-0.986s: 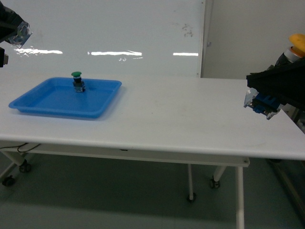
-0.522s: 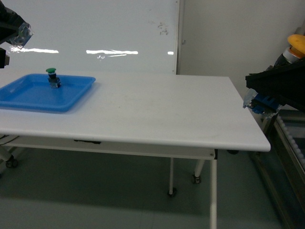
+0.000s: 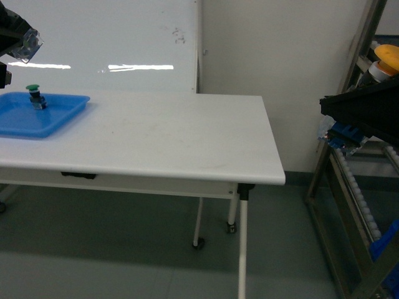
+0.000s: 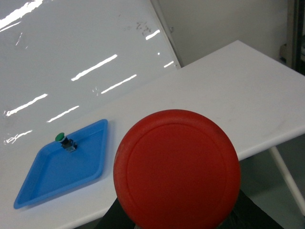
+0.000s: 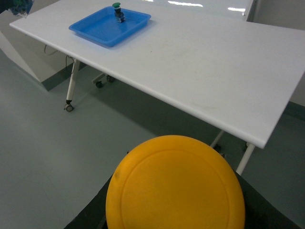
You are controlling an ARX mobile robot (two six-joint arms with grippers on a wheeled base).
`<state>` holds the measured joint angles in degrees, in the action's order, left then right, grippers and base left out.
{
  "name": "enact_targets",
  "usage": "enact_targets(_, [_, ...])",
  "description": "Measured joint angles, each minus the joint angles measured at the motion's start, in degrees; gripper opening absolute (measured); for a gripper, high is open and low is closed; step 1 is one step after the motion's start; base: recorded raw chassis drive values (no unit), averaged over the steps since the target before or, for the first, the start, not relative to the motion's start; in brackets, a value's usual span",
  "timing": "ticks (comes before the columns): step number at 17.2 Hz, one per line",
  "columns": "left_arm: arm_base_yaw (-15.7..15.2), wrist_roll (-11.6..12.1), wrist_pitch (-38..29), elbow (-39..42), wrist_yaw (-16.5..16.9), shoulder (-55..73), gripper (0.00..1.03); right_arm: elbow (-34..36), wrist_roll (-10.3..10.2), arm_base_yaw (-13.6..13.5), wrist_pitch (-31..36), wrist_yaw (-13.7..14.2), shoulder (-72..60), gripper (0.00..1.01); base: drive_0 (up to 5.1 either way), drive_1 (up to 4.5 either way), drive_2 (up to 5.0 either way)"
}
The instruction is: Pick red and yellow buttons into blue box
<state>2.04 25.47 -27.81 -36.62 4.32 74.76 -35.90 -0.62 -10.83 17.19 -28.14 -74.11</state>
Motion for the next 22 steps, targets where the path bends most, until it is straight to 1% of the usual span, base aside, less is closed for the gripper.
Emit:
enact_targets(12, [0.11, 0.02, 0.0, 0.0, 0.04, -0.04, 0.23, 0.0, 0.0, 0.0, 0.09, -0.07, -0.02, 0.41, 4.8, -3.49, -1.2])
enact_targets(15, [0.26, 0.02, -0.09, 0.0, 0.17, -0.04, 0.23, 0.0, 0.0, 0.04, 0.11, 0.02, 0.0, 0.41, 0.9, -0.43, -0.4])
enact_targets(16, [0.55, 0.02, -0.07, 0.0, 0.35, -0.04, 0.23, 0.0, 0.0, 0.46, 0.02, 0.22, 0.0, 0.41, 0.0, 0.0, 0.0])
enact_targets(18, [0.2, 0.0, 0.04, 0.0, 0.17, -0.04, 0.23, 0.0, 0.0, 0.33, 0.0, 0.22, 0.0, 0.41, 0.0, 0.0, 0.0])
enact_targets(22, [-0.26, 0.0, -0.09, 0.0, -0.2, -0.07, 0.23, 0.0, 0.0, 0.0, 0.02, -0.04, 0.0, 0.41, 4.4, -1.6, -3.1])
